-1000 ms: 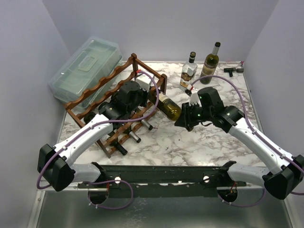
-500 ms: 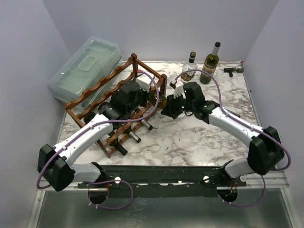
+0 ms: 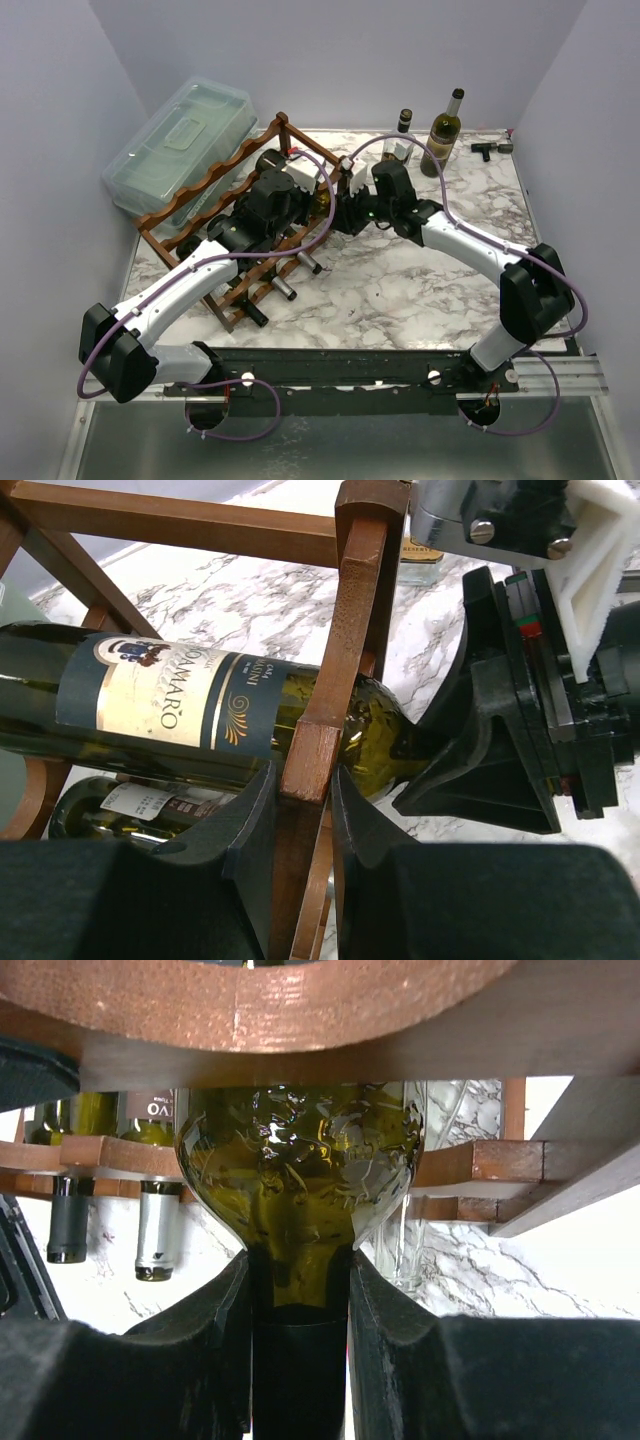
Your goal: Put the wine bottle on the wine rack
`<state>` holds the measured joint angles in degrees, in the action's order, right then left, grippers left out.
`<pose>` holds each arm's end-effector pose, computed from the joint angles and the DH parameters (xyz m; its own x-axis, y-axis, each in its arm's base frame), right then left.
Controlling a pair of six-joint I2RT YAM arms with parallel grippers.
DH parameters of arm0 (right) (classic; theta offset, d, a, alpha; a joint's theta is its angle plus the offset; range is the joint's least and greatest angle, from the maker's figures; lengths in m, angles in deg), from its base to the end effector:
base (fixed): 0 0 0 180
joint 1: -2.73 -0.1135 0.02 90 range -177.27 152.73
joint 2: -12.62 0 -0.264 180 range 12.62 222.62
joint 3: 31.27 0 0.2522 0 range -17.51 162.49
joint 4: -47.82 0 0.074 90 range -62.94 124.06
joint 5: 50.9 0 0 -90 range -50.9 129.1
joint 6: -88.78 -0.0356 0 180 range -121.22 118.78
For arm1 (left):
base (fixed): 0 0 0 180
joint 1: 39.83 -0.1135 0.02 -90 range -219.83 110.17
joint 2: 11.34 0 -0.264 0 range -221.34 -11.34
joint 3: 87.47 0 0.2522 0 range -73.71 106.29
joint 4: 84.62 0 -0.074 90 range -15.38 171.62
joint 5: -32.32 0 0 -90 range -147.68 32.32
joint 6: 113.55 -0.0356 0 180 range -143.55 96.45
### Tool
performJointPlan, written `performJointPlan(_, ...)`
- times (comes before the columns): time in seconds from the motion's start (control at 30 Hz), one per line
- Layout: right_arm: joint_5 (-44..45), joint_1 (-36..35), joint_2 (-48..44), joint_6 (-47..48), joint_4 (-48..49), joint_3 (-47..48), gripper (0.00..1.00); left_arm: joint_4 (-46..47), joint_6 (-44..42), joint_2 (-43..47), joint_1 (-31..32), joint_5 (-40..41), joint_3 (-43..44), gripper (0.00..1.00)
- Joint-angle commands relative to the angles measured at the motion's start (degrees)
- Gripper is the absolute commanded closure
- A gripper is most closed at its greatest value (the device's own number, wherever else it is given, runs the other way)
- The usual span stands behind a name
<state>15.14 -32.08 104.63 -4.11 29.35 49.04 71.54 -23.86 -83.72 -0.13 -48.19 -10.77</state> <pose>0.2942 0.2221 0.2727 -0.4529 -0.2588 -0.8531 -0.7881 0.5636 0.2474 0.2303 -0.1835 0.3477 -0.2543 0.2181 -0.9422 0.5118 0.8570 0.0602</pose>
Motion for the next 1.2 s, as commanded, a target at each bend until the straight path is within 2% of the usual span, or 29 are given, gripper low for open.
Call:
performJointPlan(0.0, -1.98, -0.35, 0.48, 2.29, 9.59, 4.58, 0.99, -1.73, 0.67, 1.45, 0.63, -3.35, 0.7, 1.0)
performJointPlan(0.23, -1.12, -0.35, 2.66, 0.44, 8.3, 7.7, 0.99, -1.69, 0.58, 1.54, 0.57, -3.12, 0.61, 1.0)
performJointPlan(0.6, -2.67, -0.35, 6.38, -4.1, -0.21, 14.97, 0.99, -1.61, 0.6, 2.02, 0.64, -2.93, 0.52, 1.0)
performJointPlan(1.1, -1.95, -0.35, 9.53, -6.9, -2.5, 18.97, 0.99, -1.61, 0.58, 2.68, 0.64, -3.16, 0.52, 1.0)
performJointPlan(1.17, -1.39, -0.35, 10.08, -7.33, -2.16, 19.4, 0.96, -1.6, 0.6, 2.77, 0.58, -3.17, 0.52, 1.0)
